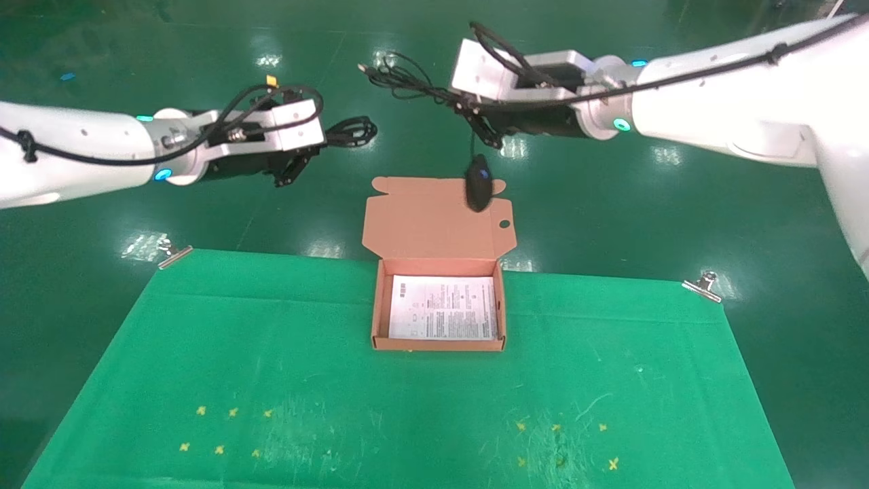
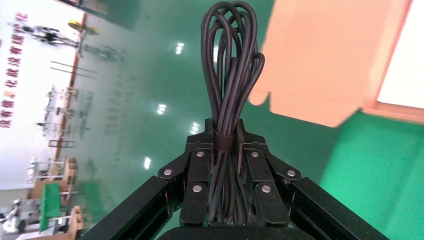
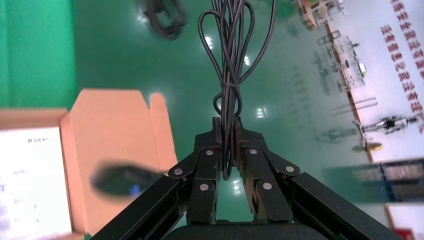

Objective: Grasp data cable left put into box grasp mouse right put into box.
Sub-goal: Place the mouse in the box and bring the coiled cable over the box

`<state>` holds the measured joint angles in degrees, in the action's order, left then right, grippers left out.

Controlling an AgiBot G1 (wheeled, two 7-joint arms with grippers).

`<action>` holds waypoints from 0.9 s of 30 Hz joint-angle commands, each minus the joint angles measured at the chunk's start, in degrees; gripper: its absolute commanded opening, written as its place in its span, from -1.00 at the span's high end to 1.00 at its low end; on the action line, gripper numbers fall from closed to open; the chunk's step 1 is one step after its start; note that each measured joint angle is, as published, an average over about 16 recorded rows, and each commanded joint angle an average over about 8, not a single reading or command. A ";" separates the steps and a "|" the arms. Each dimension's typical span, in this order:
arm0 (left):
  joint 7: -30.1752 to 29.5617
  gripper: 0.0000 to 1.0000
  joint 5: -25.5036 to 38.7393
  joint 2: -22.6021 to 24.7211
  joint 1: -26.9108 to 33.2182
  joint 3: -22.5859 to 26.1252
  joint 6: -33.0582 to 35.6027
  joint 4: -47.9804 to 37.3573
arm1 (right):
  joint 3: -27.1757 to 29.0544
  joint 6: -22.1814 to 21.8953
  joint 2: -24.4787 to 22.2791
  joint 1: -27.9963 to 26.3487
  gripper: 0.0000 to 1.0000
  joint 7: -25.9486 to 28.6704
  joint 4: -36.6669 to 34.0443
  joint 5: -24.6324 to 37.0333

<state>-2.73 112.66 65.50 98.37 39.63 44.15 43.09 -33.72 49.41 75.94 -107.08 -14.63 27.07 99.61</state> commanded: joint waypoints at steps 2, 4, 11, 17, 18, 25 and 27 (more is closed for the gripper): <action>0.53 1.00 -0.12 0.53 0.61 -0.18 -0.68 -0.68 | 0.13 0.05 0.70 -0.95 1.00 -1.61 -1.81 -0.42; 0.61 1.00 -0.20 0.62 0.71 -0.21 -0.75 -0.89 | 0.04 0.21 0.75 -1.10 1.00 -1.81 -2.08 -0.42; 0.55 1.00 -0.11 0.21 -0.06 0.14 0.04 -0.82 | -0.12 0.57 0.26 -0.28 1.00 -1.28 -1.22 -0.50; 0.08 1.00 0.26 -1.15 -2.23 0.93 2.04 0.15 | -0.42 0.38 0.36 1.16 1.00 -1.81 -1.37 -1.01; -0.25 1.00 0.48 -1.48 -2.67 1.08 2.37 0.40 | -0.52 0.22 0.49 1.51 1.00 -1.88 -1.46 -1.09; -3.99 1.00 3.35 -3.71 -5.37 2.33 4.03 2.90 | -2.28 -0.91 1.77 4.55 1.00 -1.88 -1.43 -2.48; -5.38 1.00 4.65 -4.35 -6.11 2.74 4.24 3.71 | -3.42 -1.40 2.05 5.49 1.00 -1.55 -1.08 -3.12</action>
<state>-8.41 117.67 61.13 92.40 42.36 48.32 46.68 -37.72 47.73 77.84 -101.74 -15.80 26.23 96.25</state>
